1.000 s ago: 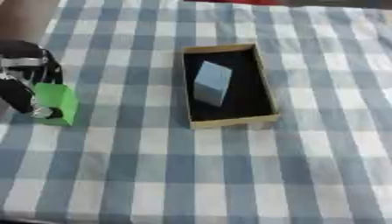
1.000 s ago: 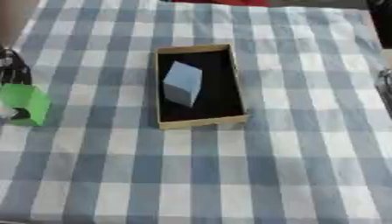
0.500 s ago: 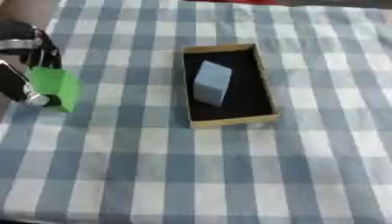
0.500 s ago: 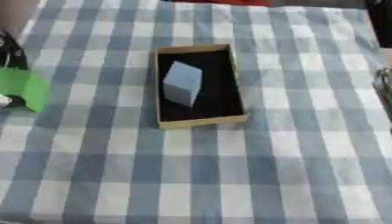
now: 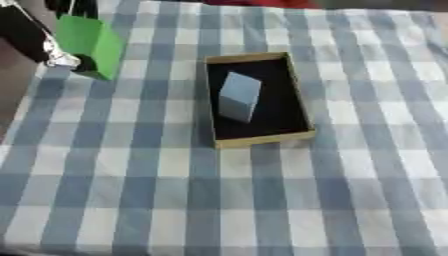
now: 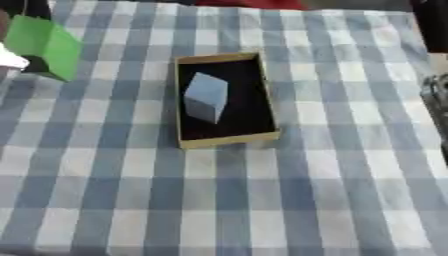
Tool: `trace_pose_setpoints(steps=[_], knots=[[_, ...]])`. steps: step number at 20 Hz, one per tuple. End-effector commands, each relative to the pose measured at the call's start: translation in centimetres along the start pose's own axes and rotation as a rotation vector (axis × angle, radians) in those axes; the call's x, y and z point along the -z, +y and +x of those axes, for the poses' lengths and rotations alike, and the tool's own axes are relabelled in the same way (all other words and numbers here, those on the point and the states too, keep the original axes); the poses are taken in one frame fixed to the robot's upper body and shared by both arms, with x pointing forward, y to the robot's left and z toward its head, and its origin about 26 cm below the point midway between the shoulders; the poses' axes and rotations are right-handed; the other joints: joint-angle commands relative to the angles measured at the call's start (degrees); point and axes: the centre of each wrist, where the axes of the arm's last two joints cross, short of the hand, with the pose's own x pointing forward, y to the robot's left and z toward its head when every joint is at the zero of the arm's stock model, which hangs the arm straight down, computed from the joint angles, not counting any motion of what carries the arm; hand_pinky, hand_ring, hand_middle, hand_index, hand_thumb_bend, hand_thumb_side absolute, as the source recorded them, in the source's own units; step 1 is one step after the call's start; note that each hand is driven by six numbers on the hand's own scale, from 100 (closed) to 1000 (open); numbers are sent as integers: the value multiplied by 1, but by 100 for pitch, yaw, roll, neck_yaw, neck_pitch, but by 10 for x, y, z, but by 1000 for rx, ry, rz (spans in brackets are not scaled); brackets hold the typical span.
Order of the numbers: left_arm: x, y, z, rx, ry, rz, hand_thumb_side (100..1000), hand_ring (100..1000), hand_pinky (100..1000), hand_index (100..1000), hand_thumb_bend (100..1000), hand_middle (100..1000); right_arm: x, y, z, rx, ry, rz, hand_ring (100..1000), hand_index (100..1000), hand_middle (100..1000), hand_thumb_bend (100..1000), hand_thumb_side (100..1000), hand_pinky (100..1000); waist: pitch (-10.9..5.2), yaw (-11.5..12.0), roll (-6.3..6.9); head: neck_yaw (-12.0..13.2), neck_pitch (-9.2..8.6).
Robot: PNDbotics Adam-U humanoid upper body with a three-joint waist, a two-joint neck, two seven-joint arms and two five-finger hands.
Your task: Pick up objects on the table and place them in the box.
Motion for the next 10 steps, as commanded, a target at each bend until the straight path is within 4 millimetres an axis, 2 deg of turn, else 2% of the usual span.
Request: trace_pose_setpoints(steps=[1,10], knots=[[14,15,7,-13,-35,31,305,501,550,599,194,454,10,-7,4,-3,-42,-13,807,824,822,100,1000,839,-109,-31,21,36,30],[63,29,31,-68,-148,60,330,497,550,593,158,449,15,-5,9,23,-53,-24,806,823,821,100,1000,839,-46,-190,35,141,-23]])
